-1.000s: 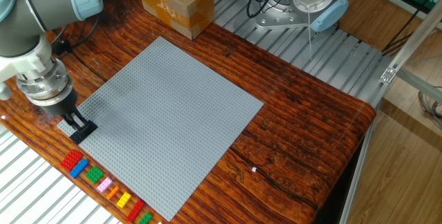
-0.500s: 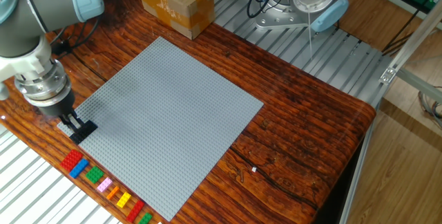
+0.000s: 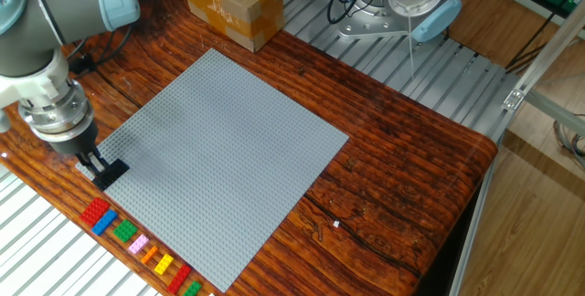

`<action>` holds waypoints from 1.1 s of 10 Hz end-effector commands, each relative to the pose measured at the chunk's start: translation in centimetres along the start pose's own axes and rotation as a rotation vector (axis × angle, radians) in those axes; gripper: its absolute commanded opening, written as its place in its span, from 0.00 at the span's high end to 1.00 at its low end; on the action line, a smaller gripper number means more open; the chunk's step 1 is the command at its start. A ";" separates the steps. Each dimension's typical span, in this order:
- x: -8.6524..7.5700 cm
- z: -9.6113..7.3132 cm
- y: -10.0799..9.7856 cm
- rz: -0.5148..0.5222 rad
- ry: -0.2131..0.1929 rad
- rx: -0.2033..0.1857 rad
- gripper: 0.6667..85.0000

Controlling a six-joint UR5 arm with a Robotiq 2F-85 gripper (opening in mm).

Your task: Build with small Lego blocks

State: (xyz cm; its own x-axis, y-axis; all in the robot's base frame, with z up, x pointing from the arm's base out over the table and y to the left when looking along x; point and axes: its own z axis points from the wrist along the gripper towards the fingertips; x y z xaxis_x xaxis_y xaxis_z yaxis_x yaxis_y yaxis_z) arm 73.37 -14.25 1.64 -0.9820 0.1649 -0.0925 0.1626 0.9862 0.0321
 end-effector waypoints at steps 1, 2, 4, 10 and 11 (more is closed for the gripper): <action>-0.3 -0.1 0.6 0.048 -0.012 -0.008 0.95; -0.3 0.0 0.7 0.053 -0.011 -0.006 0.95; -0.3 0.0 0.8 0.063 -0.015 -0.003 0.97; -0.6 0.8 0.4 0.013 -0.019 0.006 1.00; -0.6 1.0 0.4 0.005 -0.019 0.006 1.00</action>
State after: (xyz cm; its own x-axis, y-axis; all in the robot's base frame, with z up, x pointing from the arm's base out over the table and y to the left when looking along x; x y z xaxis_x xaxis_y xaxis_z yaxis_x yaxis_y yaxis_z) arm 73.96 -13.84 0.98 -0.9777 0.1797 -0.1083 0.1783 0.9837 0.0221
